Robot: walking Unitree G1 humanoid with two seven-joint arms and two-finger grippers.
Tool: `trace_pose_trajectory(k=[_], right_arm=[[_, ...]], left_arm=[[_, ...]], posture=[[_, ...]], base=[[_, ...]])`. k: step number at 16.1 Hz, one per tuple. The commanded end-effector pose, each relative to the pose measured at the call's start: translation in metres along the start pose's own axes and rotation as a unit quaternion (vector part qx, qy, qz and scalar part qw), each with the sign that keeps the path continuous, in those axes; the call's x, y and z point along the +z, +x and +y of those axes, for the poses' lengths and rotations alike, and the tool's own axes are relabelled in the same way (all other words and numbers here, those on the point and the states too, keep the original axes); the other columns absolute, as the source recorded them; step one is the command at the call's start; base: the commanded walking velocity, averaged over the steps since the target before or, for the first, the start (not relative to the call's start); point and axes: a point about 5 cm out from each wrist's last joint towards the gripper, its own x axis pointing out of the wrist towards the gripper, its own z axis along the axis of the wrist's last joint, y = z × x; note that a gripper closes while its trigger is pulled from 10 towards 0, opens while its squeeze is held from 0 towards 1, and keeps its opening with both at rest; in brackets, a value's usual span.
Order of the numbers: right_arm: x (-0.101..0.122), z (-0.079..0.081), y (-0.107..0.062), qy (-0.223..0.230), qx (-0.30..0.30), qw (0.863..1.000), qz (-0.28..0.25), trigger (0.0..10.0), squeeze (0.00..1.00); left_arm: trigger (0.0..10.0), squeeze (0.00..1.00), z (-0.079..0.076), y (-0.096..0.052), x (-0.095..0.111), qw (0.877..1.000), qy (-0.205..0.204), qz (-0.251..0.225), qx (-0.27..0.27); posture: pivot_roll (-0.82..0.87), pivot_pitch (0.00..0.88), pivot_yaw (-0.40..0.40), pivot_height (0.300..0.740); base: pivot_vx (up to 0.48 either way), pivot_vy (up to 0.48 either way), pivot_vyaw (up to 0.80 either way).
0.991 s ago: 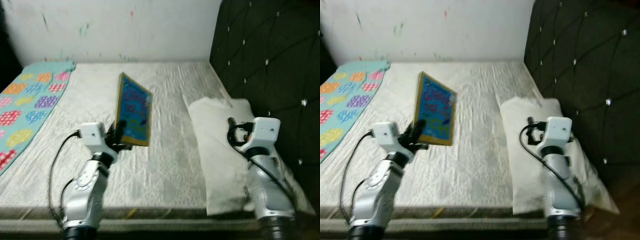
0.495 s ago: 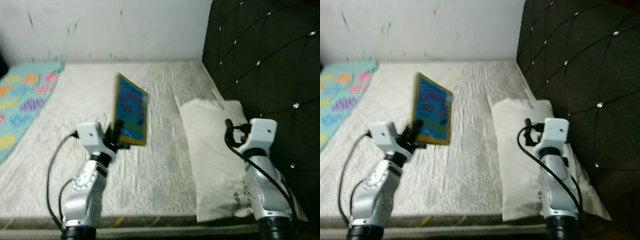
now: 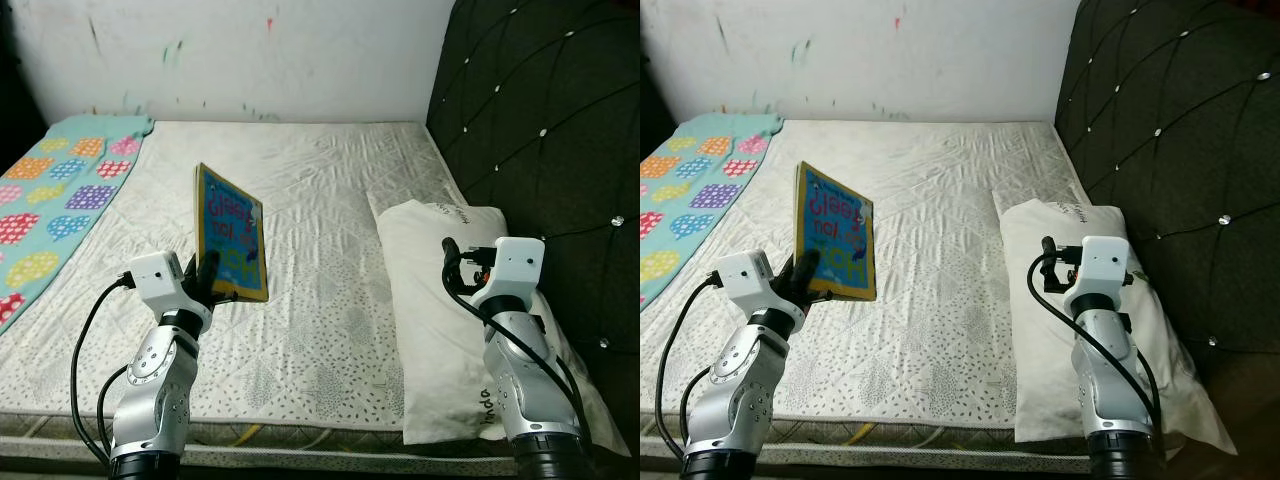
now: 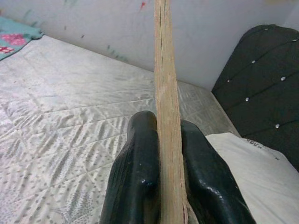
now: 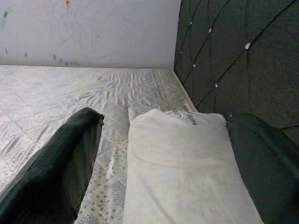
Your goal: Clean up the room
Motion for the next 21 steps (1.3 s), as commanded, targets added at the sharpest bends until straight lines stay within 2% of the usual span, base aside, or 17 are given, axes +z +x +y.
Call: trace_pose_trajectory(k=[1, 6, 9, 10, 15, 17, 21], right_arm=[[0.002, -0.001, 0.001, -0.002, 0.004, 1.000, -0.003, 10.0, 0.00], [0.001, 0.002, 0.001, 0.001, 0.014, 1.000, 0.003, 10.0, 0.00], [-0.006, 0.002, -0.007, 0.003, 0.027, 0.999, 0.018, 10.0, 0.00], [-0.009, 0.002, -0.013, -0.001, 0.032, 0.999, 0.024, 10.0, 0.00], [-0.017, 0.006, -0.025, -0.004, 0.068, 0.996, 0.054, 10.0, 0.00], [-0.022, 0.004, -0.039, -0.008, 0.087, 0.994, 0.073, 10.0, 0.00], [-0.028, 0.001, -0.048, -0.014, 0.098, 0.991, 0.095, 10.0, 0.00]], left_arm=[[10.0, 0.00, 0.002, 0.001, 0.008, 1.000, 0.002, -0.012, 0.005], [10.0, 0.00, 0.003, 0.002, 0.008, 1.000, 0.001, -0.012, 0.010], [10.0, 0.00, 0.002, -0.003, 0.007, 1.000, -0.001, -0.009, 0.010], [10.0, 0.00, 0.002, -0.009, 0.006, 1.000, -0.002, -0.007, 0.006], [10.0, 0.00, 0.009, -0.023, -0.001, 1.000, 0.004, 0.009, 0.017], [10.0, 0.00, 0.020, -0.042, -0.005, 0.999, 0.011, 0.023, 0.036], [10.0, 0.00, 0.018, -0.053, -0.004, 0.999, 0.012, 0.027, 0.038]], posture=[[-0.09, 0.000, 0.024, 0.740], [-0.09, 0.000, 0.024, 0.740], [-0.09, 0.000, 0.021, 0.740], [-0.09, 0.008, 0.014, 0.740], [-0.08, 0.063, -0.011, 0.740], [-0.08, 0.097, -0.023, 0.740], [-0.08, 0.129, -0.032, 0.740]], base=[[0.000, 0.000, 0.00], [0.000, 0.000, 0.00], [0.000, 0.000, 0.00], [0.000, 0.000, 0.00], [0.000, 0.000, 0.00], [0.000, 0.000, 0.00], [0.000, 0.000, 0.00]])
